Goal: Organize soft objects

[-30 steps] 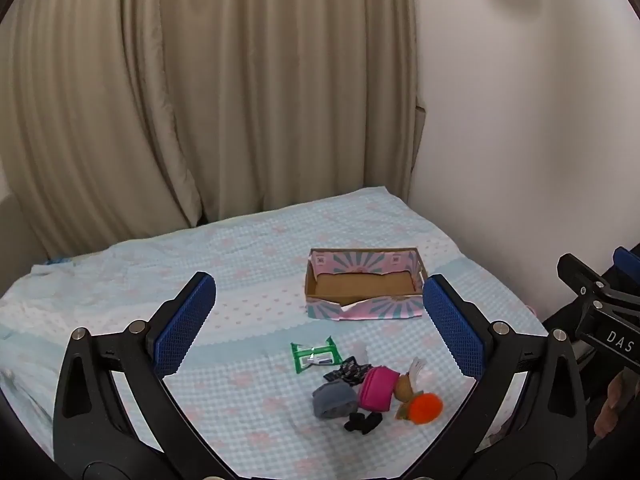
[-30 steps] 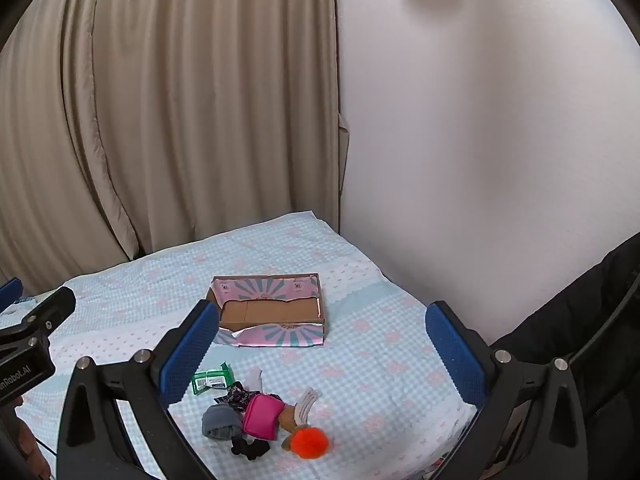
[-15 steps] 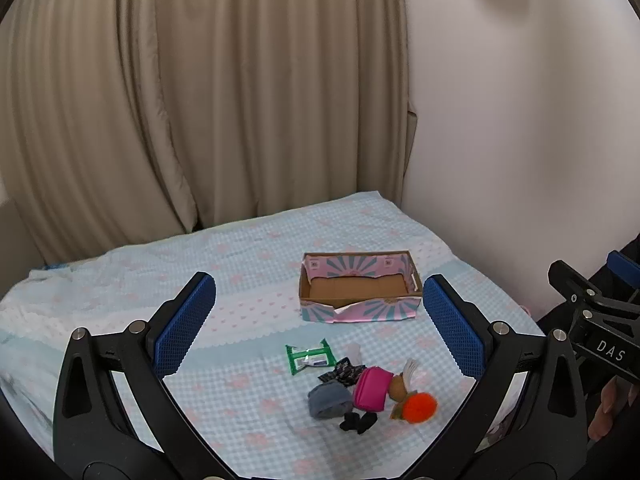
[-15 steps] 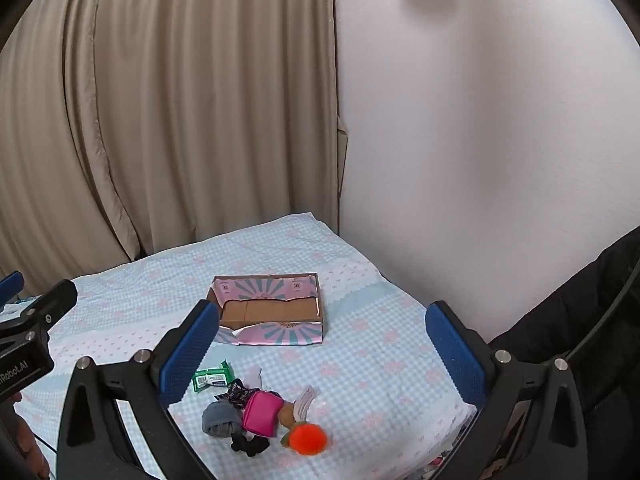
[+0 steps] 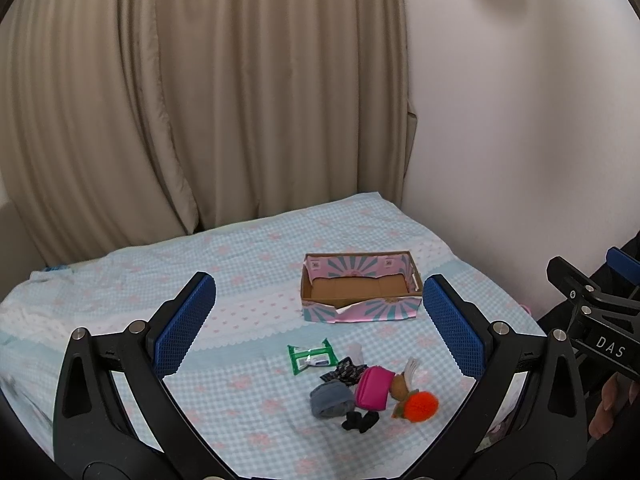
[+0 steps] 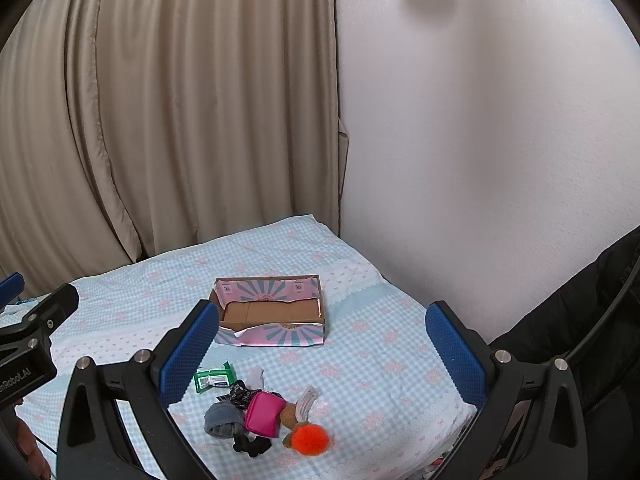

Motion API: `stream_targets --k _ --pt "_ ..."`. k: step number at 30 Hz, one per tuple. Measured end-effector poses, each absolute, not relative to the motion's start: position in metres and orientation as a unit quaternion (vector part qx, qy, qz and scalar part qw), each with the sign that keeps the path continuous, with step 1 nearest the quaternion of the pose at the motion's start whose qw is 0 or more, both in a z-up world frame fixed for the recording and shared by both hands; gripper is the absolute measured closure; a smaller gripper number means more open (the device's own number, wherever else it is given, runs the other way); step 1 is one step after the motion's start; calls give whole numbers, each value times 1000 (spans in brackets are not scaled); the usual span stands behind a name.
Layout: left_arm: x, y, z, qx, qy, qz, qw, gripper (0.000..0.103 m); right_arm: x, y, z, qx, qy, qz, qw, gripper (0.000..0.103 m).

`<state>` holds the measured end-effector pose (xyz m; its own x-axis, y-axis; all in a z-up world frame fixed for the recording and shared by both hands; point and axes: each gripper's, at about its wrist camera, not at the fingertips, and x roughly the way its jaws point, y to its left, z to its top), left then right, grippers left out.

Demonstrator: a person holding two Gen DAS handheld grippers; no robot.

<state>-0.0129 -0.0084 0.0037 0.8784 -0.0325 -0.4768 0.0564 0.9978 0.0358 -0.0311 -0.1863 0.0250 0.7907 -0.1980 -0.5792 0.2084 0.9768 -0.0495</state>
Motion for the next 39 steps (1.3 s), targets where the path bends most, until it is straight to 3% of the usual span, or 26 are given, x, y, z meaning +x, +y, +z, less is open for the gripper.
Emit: stream_targets --k 39 --pt "-11 3 6 20 240 -31 970 0 -28 -176 19 4 293 -103 951 0"
